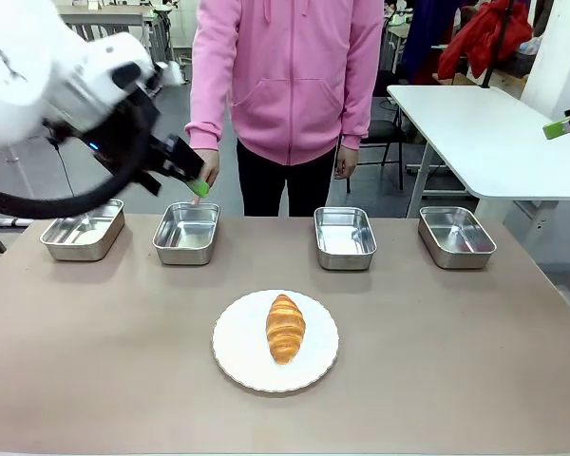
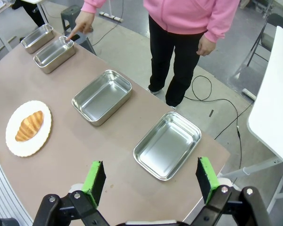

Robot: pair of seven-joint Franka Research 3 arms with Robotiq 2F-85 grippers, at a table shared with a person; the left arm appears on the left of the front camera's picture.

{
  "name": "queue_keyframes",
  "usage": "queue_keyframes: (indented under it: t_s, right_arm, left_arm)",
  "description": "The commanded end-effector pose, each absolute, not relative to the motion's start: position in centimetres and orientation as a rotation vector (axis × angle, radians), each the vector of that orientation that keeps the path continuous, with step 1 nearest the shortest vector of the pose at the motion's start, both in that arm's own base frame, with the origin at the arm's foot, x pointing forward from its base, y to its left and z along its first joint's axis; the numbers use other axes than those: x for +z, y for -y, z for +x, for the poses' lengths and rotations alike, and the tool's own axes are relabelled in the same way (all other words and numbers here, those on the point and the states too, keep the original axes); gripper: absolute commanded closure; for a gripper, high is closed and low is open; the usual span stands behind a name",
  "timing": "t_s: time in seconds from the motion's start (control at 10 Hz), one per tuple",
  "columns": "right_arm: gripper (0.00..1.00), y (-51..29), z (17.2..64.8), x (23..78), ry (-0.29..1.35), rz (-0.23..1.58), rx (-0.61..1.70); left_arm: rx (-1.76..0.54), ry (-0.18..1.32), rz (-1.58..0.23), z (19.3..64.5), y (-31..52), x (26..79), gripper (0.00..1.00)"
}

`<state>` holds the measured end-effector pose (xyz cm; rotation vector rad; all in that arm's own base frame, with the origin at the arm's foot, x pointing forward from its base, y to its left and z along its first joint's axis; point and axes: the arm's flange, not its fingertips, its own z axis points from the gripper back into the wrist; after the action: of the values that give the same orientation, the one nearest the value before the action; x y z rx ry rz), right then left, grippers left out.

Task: Place the bread in the container.
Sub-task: Place the Butter Roll into the Airtight Container indicated by the human.

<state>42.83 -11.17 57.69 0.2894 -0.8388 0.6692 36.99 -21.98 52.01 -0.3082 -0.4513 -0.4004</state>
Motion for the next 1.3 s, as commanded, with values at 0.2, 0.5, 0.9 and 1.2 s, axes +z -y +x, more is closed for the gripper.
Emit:
queue_keyframes:
  t_s: [0.2, 0.5, 0.9, 1.2]
  right_arm:
    - [0.0, 11.2, 42.9, 57.8, 0.85, 0.304, 0.67]
    - [0.0, 11.2, 42.9, 57.8, 0.85, 0.304, 0.67]
    - [0.0, 11.2, 42.9, 57.8, 0.85, 0.304, 0.67]
    - [0.0, 11.2, 42.9, 57.8, 0.85, 0.304, 0.67]
  left_arm:
    - [-0.408, 0.316, -0.271, 34.8, 26.6, 47.8, 0.0]
    - [-0.405, 0.371, -0.266, 34.9, 26.2, 48.3, 0.0]
    - [-0.393, 0.345, -0.252, 34.7, 28.6, 47.8, 0.0]
    - [-0.329, 0.287, -0.218, 34.6, 34.6, 45.0, 0.0]
